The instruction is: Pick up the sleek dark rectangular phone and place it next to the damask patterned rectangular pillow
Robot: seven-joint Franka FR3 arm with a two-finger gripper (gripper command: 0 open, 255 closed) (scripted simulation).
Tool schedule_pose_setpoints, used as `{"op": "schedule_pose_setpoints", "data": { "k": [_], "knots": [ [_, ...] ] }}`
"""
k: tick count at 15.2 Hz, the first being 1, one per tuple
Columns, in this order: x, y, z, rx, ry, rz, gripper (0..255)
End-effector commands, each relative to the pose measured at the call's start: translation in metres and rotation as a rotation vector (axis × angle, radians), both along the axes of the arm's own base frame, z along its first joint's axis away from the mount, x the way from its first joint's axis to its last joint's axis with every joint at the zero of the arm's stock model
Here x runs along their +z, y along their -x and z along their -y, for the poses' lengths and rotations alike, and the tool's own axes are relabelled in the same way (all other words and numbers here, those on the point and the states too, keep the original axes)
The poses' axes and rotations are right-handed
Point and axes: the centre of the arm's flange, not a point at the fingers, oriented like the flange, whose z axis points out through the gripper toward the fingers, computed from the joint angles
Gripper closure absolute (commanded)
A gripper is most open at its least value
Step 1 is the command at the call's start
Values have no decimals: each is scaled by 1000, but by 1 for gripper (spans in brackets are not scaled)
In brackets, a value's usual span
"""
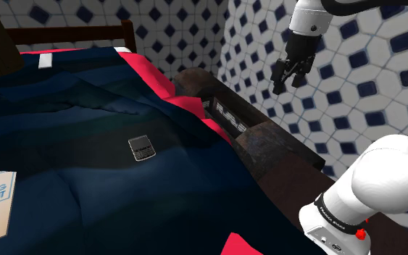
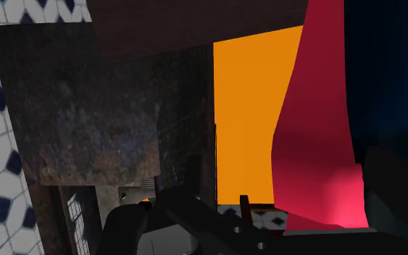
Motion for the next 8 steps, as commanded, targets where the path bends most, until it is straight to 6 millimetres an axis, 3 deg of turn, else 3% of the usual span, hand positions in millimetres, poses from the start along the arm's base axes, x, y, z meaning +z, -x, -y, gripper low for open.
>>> {"op": "schedule_pose_setpoints", "data": {
  "k": [1, 8],
  "knots": [
    [0, 0, 0, 0, 0, 0, 0],
    [-32, -44, -72, 22, -17, 6, 0]
  ]
}}
